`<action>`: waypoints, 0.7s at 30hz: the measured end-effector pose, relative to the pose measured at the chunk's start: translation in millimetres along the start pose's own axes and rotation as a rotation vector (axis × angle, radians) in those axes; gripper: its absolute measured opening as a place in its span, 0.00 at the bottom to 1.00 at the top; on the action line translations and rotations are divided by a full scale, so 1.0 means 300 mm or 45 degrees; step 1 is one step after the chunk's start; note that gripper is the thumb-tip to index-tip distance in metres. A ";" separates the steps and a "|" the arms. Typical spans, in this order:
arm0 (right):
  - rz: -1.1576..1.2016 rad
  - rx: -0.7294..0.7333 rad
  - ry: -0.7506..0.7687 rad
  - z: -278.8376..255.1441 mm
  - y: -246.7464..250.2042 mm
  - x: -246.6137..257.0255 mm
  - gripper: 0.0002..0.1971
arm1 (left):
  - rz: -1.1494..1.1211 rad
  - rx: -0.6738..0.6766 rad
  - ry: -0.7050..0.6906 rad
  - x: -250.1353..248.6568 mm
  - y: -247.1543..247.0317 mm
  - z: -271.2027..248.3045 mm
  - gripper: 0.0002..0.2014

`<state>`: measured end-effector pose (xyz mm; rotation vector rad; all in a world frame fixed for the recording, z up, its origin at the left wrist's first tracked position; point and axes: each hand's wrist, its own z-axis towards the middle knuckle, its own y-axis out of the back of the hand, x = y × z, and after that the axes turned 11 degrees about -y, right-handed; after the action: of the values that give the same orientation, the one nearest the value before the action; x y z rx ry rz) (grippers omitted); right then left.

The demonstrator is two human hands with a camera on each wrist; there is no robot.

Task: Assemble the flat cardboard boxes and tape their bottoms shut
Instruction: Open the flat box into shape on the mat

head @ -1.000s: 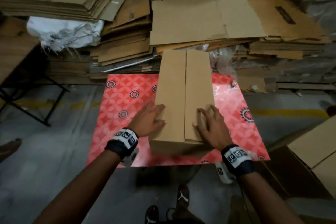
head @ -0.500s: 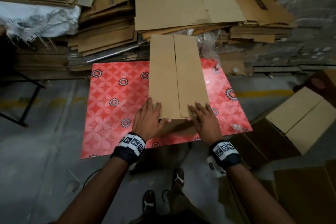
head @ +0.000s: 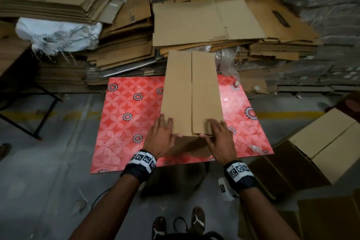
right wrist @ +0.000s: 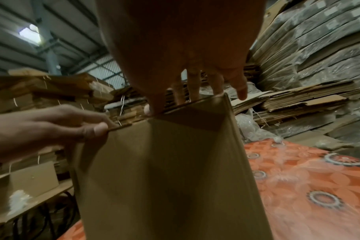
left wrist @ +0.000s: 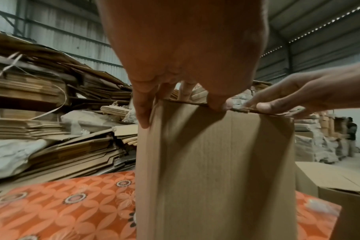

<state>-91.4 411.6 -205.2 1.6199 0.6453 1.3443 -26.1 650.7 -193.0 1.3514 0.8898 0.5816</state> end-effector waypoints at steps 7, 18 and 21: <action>-0.147 -0.377 0.183 0.027 0.063 0.002 0.30 | 0.169 0.093 -0.029 -0.055 0.021 0.032 0.35; -0.149 -0.679 -0.142 0.001 0.159 -0.197 0.25 | -0.025 0.095 -0.018 -0.112 -0.035 0.061 0.30; -0.207 -0.346 -0.375 -0.026 0.104 -0.232 0.31 | -0.015 0.093 -0.011 -0.135 -0.030 0.089 0.28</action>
<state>-122.4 341.9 -211.0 1.4714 0.3886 1.0026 -28.2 601.3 -193.9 1.4121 0.9192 0.5385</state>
